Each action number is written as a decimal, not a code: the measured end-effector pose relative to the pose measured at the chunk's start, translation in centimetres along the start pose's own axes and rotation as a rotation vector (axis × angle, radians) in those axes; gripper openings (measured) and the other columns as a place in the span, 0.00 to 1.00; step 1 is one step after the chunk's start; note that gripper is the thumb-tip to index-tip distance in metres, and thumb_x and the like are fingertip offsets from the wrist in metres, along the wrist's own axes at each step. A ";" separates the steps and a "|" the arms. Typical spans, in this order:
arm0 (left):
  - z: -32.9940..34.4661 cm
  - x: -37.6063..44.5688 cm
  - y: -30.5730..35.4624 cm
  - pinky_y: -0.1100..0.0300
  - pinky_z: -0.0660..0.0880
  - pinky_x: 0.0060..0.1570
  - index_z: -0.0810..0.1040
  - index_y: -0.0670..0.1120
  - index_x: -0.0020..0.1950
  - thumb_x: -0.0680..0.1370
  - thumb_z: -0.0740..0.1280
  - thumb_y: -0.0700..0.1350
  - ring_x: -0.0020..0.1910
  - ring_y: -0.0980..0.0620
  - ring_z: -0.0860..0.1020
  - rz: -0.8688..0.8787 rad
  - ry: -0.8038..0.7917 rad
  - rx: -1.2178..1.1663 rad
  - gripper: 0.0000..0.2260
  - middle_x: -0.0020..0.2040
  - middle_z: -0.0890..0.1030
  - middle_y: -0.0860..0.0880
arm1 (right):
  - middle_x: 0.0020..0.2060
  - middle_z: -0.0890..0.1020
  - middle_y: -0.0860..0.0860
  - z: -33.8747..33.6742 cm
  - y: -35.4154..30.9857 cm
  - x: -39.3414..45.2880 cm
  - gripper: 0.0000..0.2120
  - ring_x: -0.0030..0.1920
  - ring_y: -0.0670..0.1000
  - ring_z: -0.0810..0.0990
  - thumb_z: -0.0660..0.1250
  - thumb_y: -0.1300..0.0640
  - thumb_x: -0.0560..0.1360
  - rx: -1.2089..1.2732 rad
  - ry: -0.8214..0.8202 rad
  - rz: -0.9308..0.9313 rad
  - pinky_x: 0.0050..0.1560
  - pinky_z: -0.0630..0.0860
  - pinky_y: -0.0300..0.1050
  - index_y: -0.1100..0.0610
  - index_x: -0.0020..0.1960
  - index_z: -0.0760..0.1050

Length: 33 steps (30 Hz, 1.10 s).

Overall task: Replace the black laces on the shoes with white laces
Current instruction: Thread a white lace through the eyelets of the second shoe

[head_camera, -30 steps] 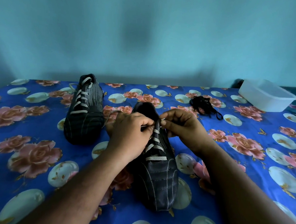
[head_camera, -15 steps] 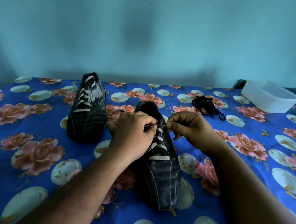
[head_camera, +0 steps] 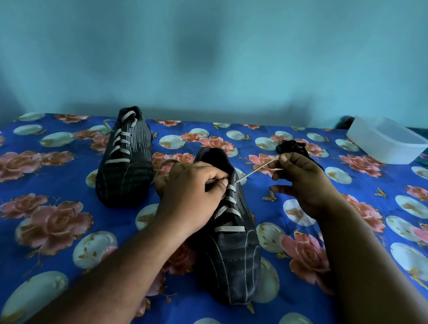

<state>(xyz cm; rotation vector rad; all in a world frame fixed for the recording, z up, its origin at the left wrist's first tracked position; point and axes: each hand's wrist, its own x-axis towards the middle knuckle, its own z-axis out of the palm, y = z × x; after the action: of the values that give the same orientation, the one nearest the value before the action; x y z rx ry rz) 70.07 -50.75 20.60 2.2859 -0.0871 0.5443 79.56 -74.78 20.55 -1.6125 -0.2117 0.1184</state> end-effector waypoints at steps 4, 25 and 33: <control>-0.7 0.2 -1.0 0.52 0.73 0.62 0.81 0.63 0.58 0.76 0.68 0.61 0.55 0.64 0.78 0.006 -0.050 -0.110 0.12 0.52 0.83 0.64 | 0.41 0.83 0.47 -0.1 0.0 0.4 0.07 0.43 0.49 0.78 0.62 0.55 0.84 -0.018 0.149 0.016 0.42 0.82 0.50 0.56 0.50 0.76; -4.2 1.5 -3.5 0.69 0.73 0.48 0.82 0.51 0.47 0.78 0.72 0.42 0.47 0.61 0.79 -0.004 -0.228 -0.248 0.04 0.46 0.82 0.60 | 0.45 0.82 0.49 2.7 0.1 -0.6 0.04 0.47 0.59 0.79 0.68 0.53 0.79 -0.477 -0.238 -0.341 0.44 0.79 0.52 0.48 0.46 0.79; -4.2 1.6 -3.9 0.68 0.72 0.49 0.80 0.48 0.47 0.79 0.72 0.43 0.44 0.59 0.78 -0.007 -0.307 -0.229 0.02 0.43 0.80 0.51 | 0.46 0.83 0.57 2.8 0.3 -0.6 0.07 0.49 0.51 0.82 0.64 0.59 0.82 -0.402 -0.310 -0.335 0.50 0.76 0.36 0.61 0.50 0.78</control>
<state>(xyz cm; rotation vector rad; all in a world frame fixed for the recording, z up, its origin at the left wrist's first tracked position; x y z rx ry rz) 70.86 -44.83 21.17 2.1263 -0.2775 0.1651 78.44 -72.17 20.02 -1.9271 -0.7809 0.0689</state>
